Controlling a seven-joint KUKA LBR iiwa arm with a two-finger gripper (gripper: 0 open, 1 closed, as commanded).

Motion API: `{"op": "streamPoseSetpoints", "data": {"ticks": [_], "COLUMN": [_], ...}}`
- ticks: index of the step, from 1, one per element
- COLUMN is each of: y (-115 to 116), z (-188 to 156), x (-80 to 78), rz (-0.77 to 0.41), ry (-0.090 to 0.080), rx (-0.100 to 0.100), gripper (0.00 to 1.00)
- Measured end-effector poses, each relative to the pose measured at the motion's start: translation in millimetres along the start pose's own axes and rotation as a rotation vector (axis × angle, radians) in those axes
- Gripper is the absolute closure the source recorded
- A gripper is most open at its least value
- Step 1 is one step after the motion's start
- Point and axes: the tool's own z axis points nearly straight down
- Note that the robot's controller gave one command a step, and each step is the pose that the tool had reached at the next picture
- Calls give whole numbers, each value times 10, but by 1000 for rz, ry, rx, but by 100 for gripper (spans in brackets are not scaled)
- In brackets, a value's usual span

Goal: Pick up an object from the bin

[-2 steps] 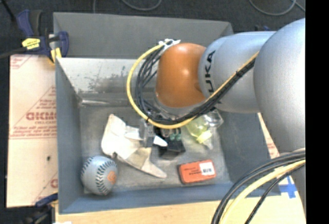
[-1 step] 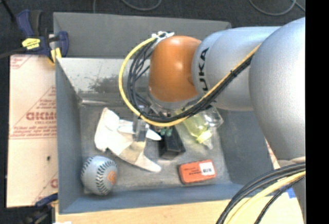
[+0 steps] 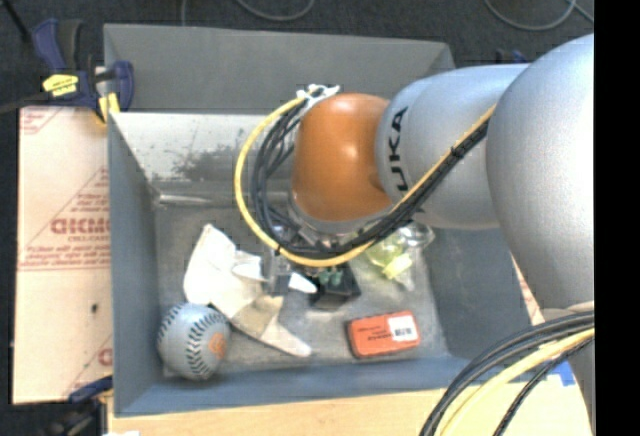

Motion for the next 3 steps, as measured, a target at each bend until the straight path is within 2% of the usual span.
{"op": "streamPoseSetpoints", "data": {"ticks": [1, 2, 3], "y": [-171, -134, -160], "z": [-131, -276, -159], "x": [91, 250, 506], "rz": [-201, -260, -405], "ry": [-4, -3, -7], "rx": [2, 2, 2], "gripper": [100, 100, 100]}}
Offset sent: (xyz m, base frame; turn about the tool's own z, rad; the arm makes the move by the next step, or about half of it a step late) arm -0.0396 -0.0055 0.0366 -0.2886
